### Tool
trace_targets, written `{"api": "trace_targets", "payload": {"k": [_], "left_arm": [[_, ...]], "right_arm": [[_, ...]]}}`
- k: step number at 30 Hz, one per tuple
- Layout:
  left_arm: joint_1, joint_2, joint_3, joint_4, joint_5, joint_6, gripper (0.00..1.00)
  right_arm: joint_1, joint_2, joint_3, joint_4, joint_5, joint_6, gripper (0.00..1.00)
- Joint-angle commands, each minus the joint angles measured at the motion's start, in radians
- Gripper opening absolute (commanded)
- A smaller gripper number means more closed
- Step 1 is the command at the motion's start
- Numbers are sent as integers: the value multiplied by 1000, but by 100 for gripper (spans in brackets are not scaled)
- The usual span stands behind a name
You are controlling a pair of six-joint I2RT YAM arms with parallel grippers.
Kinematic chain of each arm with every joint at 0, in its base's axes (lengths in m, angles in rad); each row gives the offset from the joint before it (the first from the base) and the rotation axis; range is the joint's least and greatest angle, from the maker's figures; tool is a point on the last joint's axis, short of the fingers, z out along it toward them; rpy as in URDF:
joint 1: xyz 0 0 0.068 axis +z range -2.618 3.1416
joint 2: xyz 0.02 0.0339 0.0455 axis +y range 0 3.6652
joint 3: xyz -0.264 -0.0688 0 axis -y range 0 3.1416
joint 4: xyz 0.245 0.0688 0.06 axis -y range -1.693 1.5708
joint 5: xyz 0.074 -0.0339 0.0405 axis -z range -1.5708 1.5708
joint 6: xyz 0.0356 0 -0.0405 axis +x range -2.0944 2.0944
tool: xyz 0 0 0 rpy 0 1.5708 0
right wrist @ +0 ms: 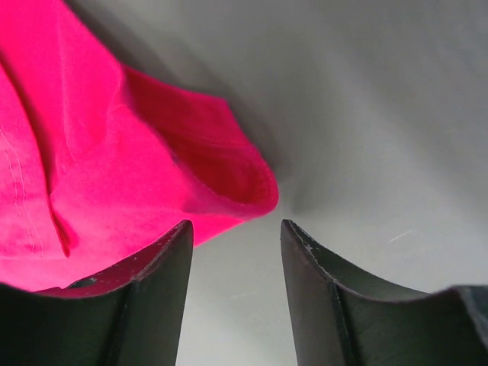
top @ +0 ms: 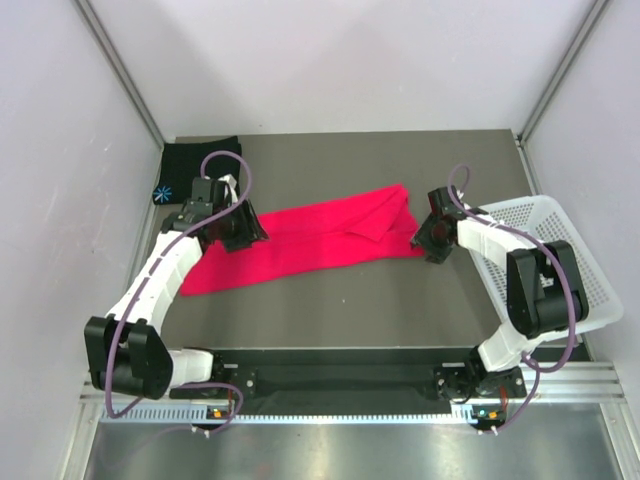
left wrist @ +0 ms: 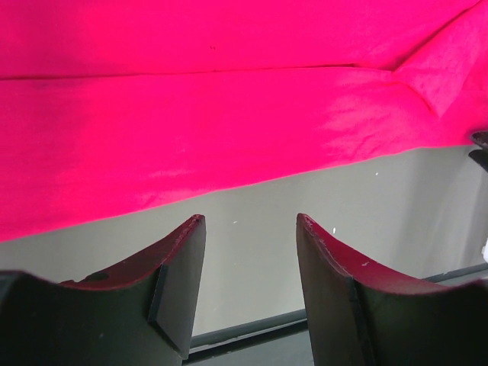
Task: Fold and stack the t-shirts
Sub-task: Fold the tshirt
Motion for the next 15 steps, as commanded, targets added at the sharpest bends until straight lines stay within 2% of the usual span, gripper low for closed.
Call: {"api": "trace_targets", "payload": {"k": [1, 3, 11, 14, 15], "left_arm": [[-5, -23, 51, -5, 16, 32, 56], [-5, -16, 58, -5, 16, 34, 56], [-5, 73, 119, 2, 32, 52, 56], [-5, 99, 143, 1, 35, 62, 56], [-5, 107, 146, 1, 35, 63, 56]], "right_arm": [[8, 6, -18, 51, 50, 34, 50], [10, 3, -43, 82, 50, 32, 50], [8, 97, 29, 62, 58, -12, 50], [8, 118, 54, 64, 75, -29, 44], [8, 124, 69, 62, 76, -35, 38]]}}
